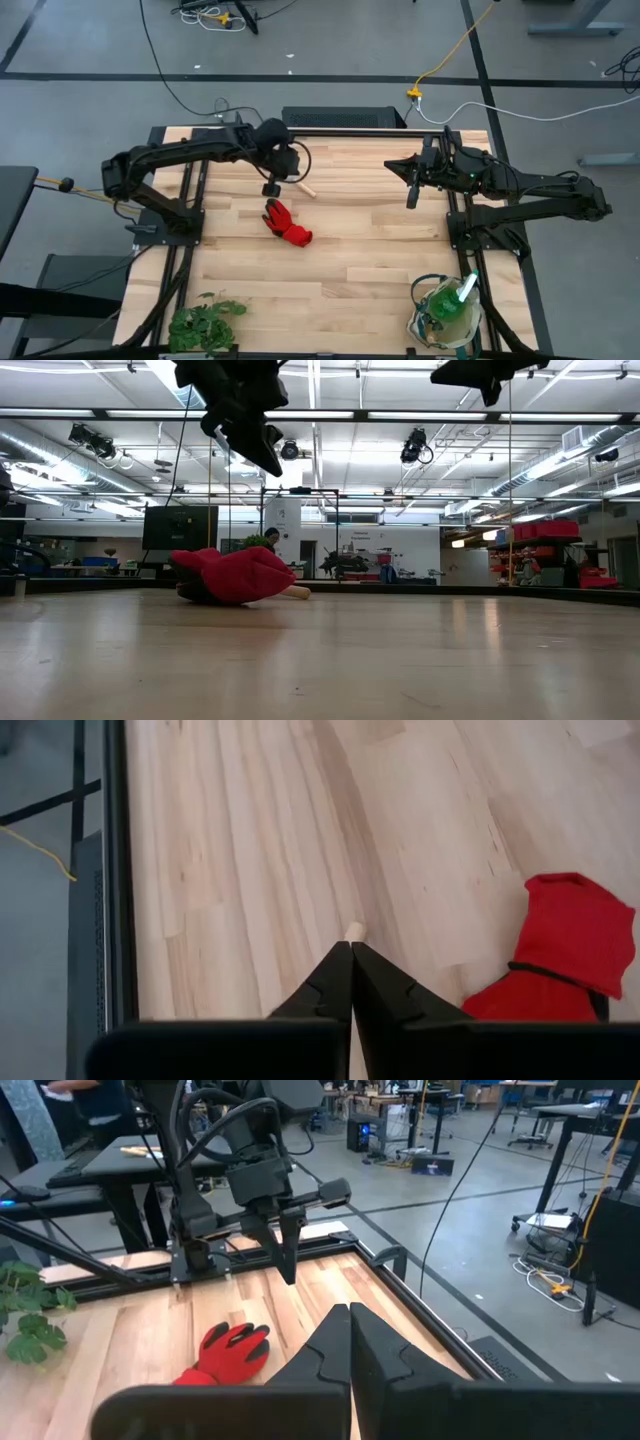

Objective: Pick & Place Garden tools in Gardening bag
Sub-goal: Put the hand rake into the gardening bag

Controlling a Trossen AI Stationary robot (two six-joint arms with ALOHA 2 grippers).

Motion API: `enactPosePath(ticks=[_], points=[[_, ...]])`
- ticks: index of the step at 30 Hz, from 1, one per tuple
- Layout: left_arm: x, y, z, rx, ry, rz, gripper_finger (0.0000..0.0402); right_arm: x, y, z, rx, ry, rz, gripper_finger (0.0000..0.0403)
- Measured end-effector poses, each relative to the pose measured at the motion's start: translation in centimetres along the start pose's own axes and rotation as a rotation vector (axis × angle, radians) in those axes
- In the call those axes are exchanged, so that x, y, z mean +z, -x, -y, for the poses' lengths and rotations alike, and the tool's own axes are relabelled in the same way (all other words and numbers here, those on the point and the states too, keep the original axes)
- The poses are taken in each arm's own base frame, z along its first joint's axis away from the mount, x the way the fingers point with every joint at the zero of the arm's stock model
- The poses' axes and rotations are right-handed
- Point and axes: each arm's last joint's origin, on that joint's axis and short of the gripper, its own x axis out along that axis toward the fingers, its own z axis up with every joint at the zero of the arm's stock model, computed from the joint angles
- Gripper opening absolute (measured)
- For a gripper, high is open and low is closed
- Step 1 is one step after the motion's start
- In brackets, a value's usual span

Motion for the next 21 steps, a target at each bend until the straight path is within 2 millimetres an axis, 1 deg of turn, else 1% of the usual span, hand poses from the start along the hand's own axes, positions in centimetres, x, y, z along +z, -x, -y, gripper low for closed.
enactPosePath(ticks=[7,13,21], points=[[-0.2,-1.0,0.0,0.001,-0.024,-0.039,0.0062,-0.2,0.0,0.0,0.002,0.005,-0.022,0.0],[-0.3,-1.4,-0.1,0.017,-0.022,-0.068,0.0117,-0.3,0.0,-0.1,0.048,0.006,-0.034,0.0],[-0.4,-1.9,-0.2,0.017,-0.015,-0.074,0.0189,-0.4,0.0,-0.1,0.05,-0.01,-0.043,0.0]])
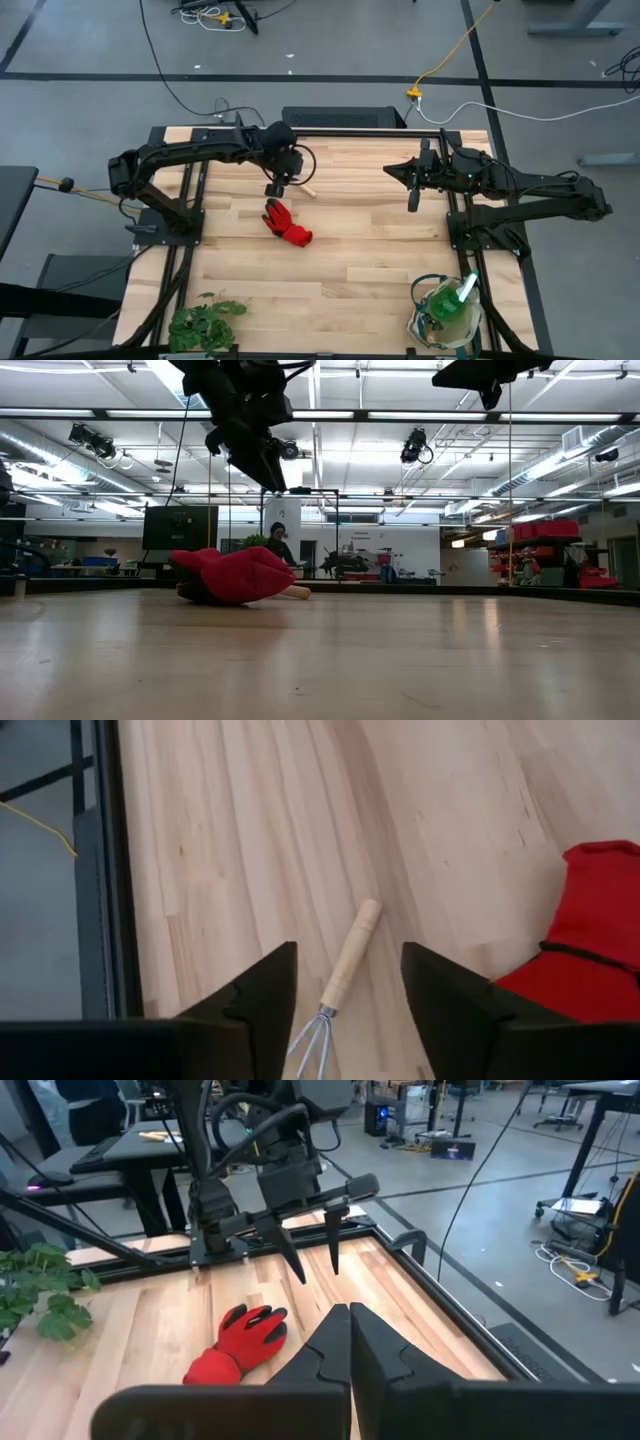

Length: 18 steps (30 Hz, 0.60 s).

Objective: Pick & Place Garden tools in Gardening bag
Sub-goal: Put the hand rake into the gardening bag

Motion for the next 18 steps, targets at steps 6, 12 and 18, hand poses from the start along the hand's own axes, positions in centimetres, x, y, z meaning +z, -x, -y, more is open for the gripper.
enactPosePath(ticks=[6,12,18], points=[[0.1,0.02,-0.19,0.035,0.065,0.001,0.0216,-0.08,0.0,0.01,-0.001,0.0,-0.008,0.0],[-0.26,0.07,-0.6,0.05,0.114,-0.012,0.0226,-0.08,0.0,0.01,-0.001,0.0,-0.008,0.0],[-0.73,0.13,-0.92,0.028,0.144,-0.018,0.0227,-0.07,0.0,0.0,0.0,0.0,-0.008,0.0]])
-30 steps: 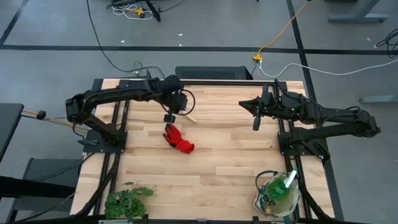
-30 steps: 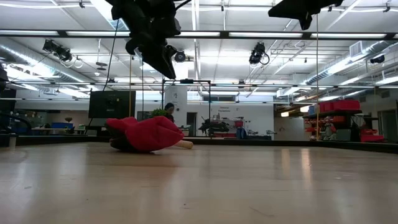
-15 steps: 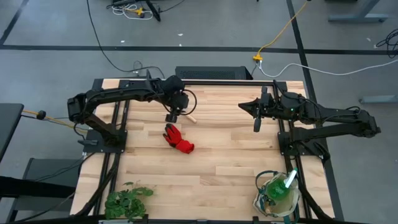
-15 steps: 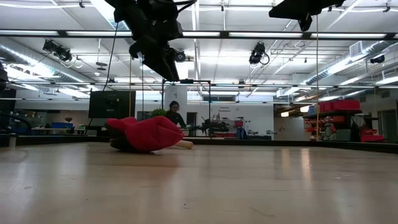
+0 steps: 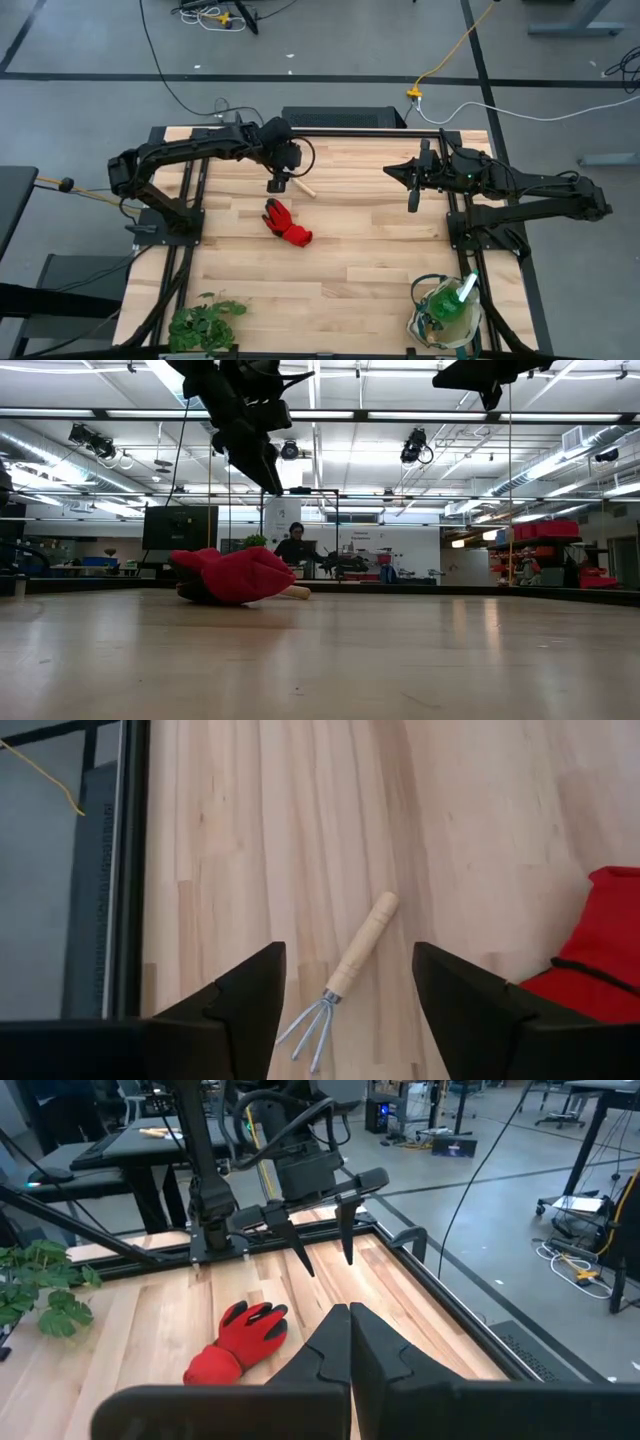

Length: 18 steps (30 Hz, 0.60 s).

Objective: Pick & Place Garden tools in Gardening bag
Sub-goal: Put the hand rake into the gardening bag

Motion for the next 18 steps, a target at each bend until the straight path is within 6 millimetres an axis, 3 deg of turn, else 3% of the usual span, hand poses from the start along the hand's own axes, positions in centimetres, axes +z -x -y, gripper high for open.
enactPosePath(ticks=[8,18], points=[[-0.5,0.3,-0.4,-0.027,0.025,-0.031,0.0227,0.0,0.0,0.0,0.0,0.0,0.0,0.0],[0.9,2.0,-1.6,-0.013,-0.004,-0.014,0.0227,0.0,0.0,0.0,0.0,0.001,0.0,0.0]])
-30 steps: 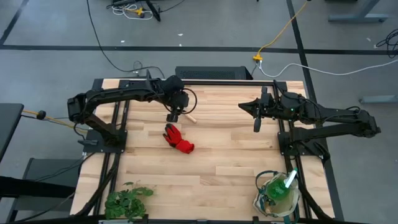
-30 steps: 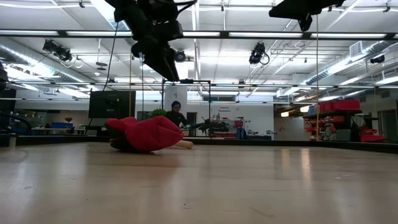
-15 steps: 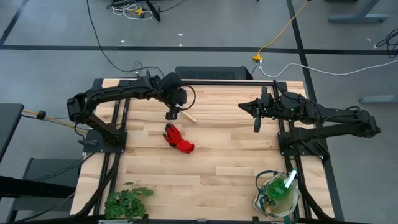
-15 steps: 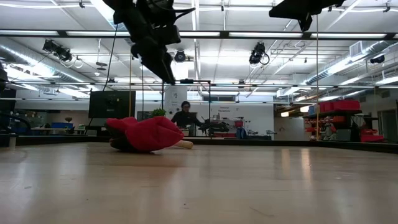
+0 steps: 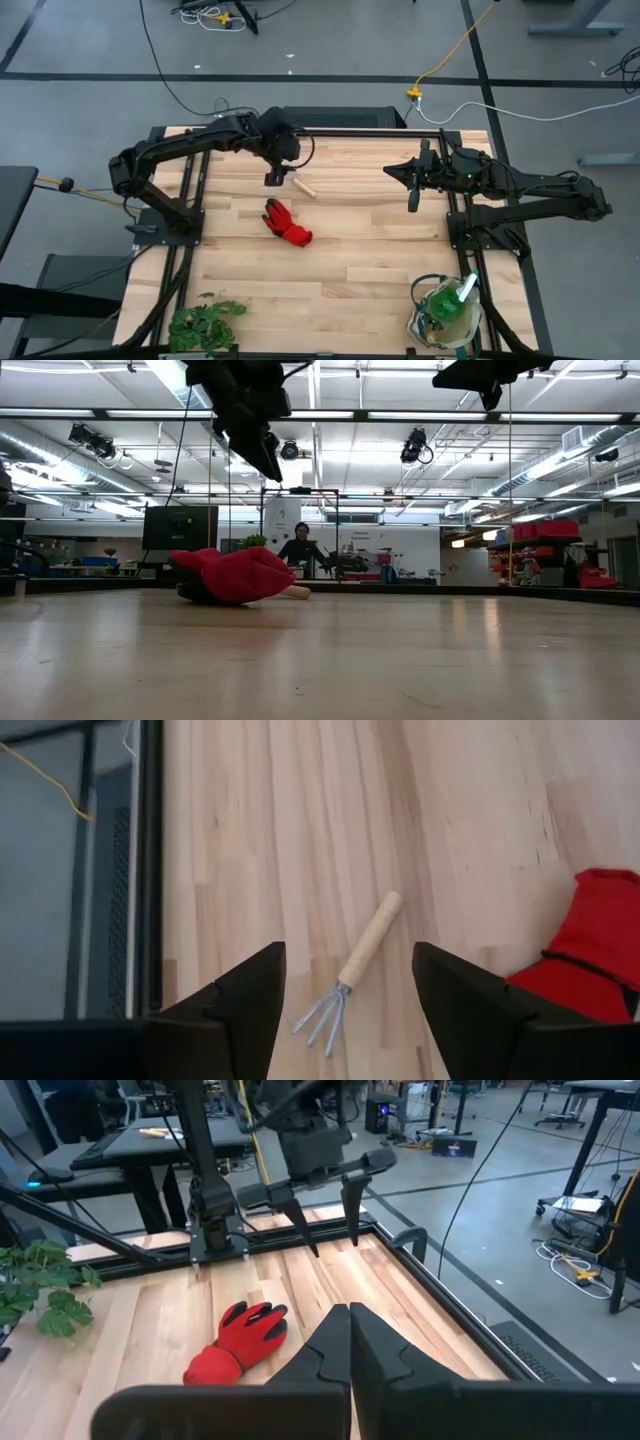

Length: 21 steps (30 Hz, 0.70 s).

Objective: Pick & Place Garden tools in Gardening bag
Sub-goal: Put the hand rake into the gardening bag

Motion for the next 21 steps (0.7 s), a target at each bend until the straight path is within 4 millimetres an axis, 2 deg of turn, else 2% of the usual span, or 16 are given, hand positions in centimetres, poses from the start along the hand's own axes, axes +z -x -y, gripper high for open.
enactPosePath(ticks=[21], points=[[-1.3,-7.0,-0.2,-0.167,-0.178,-0.17,0.0227,-0.2,0.0,0.0,-0.001,-0.002,-0.018,0.0]])
